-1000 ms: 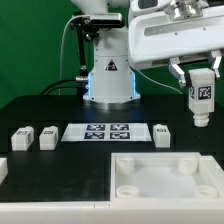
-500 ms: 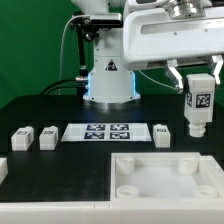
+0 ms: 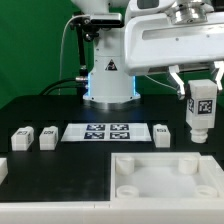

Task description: Assemble one leg

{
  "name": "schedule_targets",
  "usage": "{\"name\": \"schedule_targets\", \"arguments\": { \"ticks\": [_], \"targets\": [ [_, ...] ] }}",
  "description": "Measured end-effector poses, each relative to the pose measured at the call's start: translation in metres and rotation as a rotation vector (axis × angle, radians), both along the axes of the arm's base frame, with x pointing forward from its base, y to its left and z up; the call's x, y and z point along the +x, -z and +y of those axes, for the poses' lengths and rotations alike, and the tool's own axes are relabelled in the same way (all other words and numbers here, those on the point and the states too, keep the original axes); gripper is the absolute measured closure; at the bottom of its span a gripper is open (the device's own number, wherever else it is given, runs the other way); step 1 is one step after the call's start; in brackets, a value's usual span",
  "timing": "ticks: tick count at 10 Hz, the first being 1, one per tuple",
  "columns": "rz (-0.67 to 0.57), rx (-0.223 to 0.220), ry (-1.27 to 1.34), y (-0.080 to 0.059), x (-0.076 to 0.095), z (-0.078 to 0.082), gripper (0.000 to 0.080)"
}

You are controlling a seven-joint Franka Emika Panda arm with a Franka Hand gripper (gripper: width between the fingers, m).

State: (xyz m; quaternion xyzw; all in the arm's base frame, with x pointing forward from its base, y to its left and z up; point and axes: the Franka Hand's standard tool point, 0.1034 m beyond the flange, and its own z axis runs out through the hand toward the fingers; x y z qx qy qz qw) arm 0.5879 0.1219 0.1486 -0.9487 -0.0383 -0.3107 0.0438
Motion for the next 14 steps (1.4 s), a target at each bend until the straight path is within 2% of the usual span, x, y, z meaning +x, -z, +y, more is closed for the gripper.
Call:
{"name": "schedule_targets", "arguments": {
  "ticks": [1,2,3,4,8,14],
  "targets": [
    [0.002,-0.012,-0.007,0.012,0.01,0.004,0.0506],
    [-0.015,-0.013,0.008,0.011,0.026,-0.002,0.0506],
    [-0.024,-0.014,0.013,0.016,0.033,-0.003,0.0506],
    [-0.017,-0.016,0.015,0.026,0.037,-0.004,0.0506],
    [0.002,-0.024,0.017,0.045,0.035,-0.006,0.0506],
    [0.023,-0.03,0.02,0.06,0.03,-0.009,0.0506]
  ]
}}
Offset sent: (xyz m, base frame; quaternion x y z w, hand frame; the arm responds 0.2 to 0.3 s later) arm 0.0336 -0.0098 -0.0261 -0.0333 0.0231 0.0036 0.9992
